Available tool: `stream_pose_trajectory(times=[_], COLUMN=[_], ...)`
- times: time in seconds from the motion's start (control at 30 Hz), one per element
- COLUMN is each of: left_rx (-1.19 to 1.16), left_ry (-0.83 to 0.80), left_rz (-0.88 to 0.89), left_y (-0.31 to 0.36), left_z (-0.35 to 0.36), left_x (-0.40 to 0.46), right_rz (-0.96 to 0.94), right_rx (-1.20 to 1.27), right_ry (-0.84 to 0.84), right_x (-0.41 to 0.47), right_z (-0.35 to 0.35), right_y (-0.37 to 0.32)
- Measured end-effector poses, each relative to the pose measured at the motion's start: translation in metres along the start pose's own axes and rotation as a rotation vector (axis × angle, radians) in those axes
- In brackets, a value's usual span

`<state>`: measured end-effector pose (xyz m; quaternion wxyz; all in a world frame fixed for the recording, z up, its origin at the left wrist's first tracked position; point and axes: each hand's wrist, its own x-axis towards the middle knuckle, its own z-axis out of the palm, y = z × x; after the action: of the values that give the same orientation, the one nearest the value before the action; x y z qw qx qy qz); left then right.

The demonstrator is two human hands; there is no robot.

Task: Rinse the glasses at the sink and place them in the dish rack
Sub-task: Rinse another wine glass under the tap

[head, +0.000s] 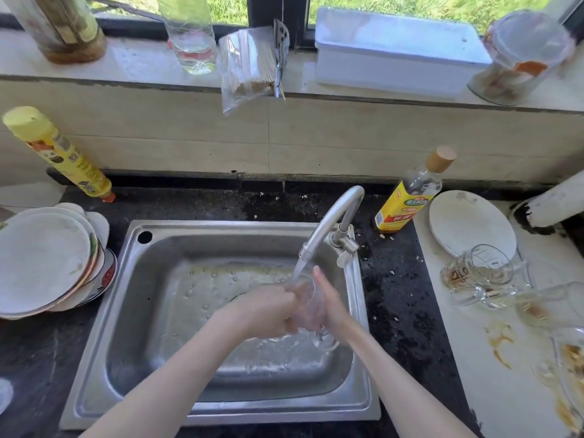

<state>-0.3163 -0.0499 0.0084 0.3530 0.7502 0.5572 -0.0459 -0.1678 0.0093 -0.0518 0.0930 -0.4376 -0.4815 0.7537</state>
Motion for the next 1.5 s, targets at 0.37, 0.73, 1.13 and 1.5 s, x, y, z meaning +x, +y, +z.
stream_pose_trajectory(times=[0.37,0.73,1.13,1.5], left_rx=[-0.181,-0.079,0.068,0.290], left_ry=[0.103,0.394,0.605,0.133], left_rz=[-0.065,-0.071,0.163,-0.063], left_y=[0.004,0.004,-0.006,0.009], left_z=[0.001,0.010,0.012,0.000], left_x=[0.008,0.006,0.002,0.005], right_rz=[-0.005,-0.051,-0.155,-0.048], right_rx=[0.119,0.095,0.082,0.065], right_ry=[0.015,0.072,0.079,0.057], right_x=[0.008,0.007,0.002,0.004], right_z=[0.011,0.007,0.005,0.002], right_y=[0.005,0.004,-0.005,-0.003])
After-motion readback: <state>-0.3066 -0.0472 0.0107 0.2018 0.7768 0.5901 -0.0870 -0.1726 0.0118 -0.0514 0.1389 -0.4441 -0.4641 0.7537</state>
